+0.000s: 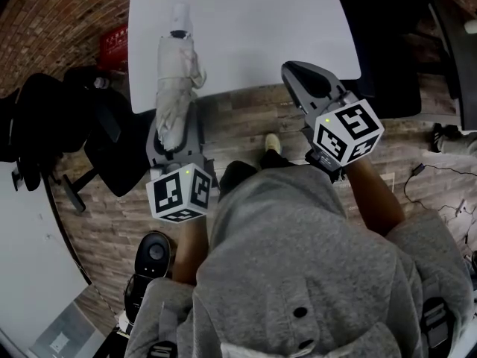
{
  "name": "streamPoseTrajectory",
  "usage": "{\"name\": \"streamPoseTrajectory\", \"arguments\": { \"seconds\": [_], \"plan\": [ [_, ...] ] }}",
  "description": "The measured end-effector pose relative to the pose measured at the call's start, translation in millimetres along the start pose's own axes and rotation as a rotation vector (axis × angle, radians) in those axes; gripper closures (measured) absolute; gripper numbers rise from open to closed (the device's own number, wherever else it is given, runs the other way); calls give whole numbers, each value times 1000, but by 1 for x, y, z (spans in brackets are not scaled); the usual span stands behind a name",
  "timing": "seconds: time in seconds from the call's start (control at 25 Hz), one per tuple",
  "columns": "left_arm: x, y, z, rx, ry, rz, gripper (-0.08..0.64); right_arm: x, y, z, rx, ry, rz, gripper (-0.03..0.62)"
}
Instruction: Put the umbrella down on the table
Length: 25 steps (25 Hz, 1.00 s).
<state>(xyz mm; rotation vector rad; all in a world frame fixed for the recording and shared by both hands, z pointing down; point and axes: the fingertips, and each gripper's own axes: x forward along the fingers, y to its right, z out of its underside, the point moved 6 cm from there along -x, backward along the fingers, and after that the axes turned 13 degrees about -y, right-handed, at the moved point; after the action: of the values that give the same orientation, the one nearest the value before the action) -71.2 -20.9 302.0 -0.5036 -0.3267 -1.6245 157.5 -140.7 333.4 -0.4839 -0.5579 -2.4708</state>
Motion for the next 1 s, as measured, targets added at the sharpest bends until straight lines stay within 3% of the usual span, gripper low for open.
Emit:
{"name": "streamPoseTrajectory", "arguments": {
  "seconds": [0.52,1.0],
  "plan": [
    [5,-4,-4,8,-4,-18,322,0,6,-1,16,10,-8,552],
    [16,-44,-4,-1,-9,-13,322,32,-12,-15,17,7,17,552]
  ]
}}
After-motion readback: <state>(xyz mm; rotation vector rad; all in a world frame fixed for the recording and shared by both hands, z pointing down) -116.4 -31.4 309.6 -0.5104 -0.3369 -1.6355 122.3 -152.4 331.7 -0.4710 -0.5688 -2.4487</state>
